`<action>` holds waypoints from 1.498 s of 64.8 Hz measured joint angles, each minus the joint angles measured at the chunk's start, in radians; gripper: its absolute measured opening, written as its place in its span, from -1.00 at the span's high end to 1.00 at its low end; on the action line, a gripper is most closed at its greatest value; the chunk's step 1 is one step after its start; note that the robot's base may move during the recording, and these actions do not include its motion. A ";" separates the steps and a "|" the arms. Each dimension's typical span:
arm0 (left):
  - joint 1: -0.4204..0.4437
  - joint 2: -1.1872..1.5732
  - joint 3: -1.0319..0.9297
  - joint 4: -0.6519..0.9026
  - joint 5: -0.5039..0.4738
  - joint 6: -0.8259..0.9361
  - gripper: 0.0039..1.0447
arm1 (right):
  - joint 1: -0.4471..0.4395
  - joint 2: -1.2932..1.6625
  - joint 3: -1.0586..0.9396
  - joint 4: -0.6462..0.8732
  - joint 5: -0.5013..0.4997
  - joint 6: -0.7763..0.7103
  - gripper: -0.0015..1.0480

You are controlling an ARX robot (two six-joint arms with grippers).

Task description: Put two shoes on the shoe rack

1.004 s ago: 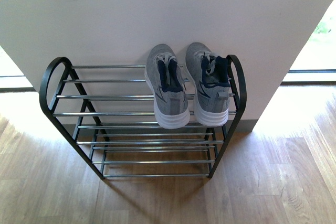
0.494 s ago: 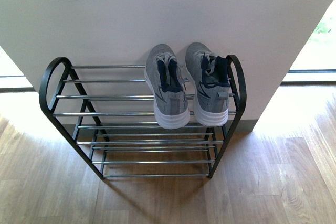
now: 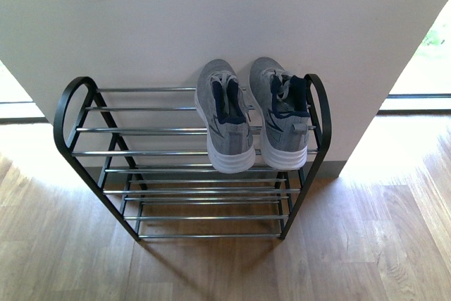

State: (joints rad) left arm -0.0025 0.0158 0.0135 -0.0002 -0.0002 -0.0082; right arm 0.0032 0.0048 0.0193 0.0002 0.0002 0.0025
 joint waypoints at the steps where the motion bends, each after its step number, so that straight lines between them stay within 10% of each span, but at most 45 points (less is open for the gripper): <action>1: 0.000 0.000 0.000 0.000 0.000 0.000 0.41 | 0.000 0.000 0.000 0.000 0.000 0.000 0.31; 23: 0.000 0.000 0.000 0.000 0.000 0.000 -0.85 | 0.000 0.000 0.000 0.000 0.000 0.000 -0.85; 97: 0.000 0.000 0.000 0.000 0.000 0.002 -0.83 | 0.000 -0.001 0.000 0.000 0.000 0.000 -0.82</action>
State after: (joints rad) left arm -0.0025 0.0158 0.0135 -0.0002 -0.0002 -0.0067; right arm 0.0032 0.0040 0.0193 -0.0002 0.0006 0.0029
